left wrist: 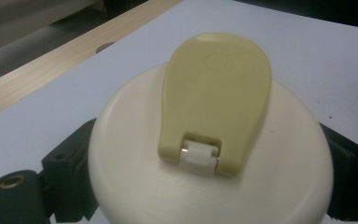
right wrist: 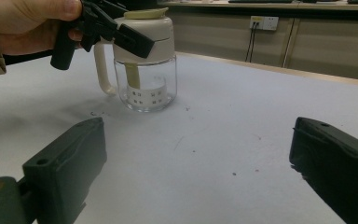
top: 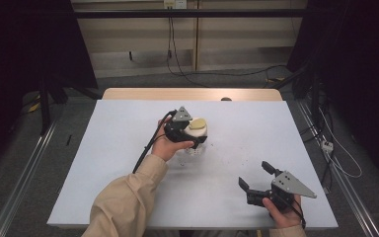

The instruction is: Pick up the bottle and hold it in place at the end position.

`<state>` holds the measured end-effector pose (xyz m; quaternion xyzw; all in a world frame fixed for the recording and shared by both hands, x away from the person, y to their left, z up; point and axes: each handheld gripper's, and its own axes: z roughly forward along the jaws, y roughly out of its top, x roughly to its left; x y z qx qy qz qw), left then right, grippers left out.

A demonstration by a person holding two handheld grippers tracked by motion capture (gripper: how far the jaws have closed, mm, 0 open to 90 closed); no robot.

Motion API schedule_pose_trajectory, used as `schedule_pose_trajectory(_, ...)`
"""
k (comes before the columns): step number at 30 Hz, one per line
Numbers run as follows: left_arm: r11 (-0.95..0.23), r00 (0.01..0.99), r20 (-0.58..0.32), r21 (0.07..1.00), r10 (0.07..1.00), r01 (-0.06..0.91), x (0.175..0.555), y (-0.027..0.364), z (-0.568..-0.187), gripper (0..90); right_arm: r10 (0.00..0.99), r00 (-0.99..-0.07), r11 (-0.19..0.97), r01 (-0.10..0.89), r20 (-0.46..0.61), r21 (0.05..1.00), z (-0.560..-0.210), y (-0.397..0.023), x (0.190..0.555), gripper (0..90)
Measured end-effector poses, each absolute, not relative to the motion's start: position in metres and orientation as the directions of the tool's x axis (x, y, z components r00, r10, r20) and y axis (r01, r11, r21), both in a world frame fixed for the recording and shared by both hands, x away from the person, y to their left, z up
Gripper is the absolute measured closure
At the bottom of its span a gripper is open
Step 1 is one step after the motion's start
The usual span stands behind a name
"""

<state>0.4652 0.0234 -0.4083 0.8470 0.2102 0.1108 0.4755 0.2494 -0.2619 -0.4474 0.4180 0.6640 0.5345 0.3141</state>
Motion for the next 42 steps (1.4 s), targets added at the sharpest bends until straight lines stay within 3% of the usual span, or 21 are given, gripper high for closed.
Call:
schedule_pose_trajectory(22, -0.456, 0.868, -0.012, 0.847, 0.496, 0.272, 0.459, 0.027, -0.403, 10.0, 0.889, -0.457, 0.086, 0.225, 0.027, 0.97, -0.448, -0.259, 0.252, 3.4)
schedule_pose_trajectory(42, -0.4, 0.851, -0.02, 0.876, 0.525, 0.267, 0.444, 0.06, -0.377, 11.9, 0.886, -0.46, 0.092, 0.286, 0.052, 0.954, -0.441, -0.249, 0.271, 3.1)
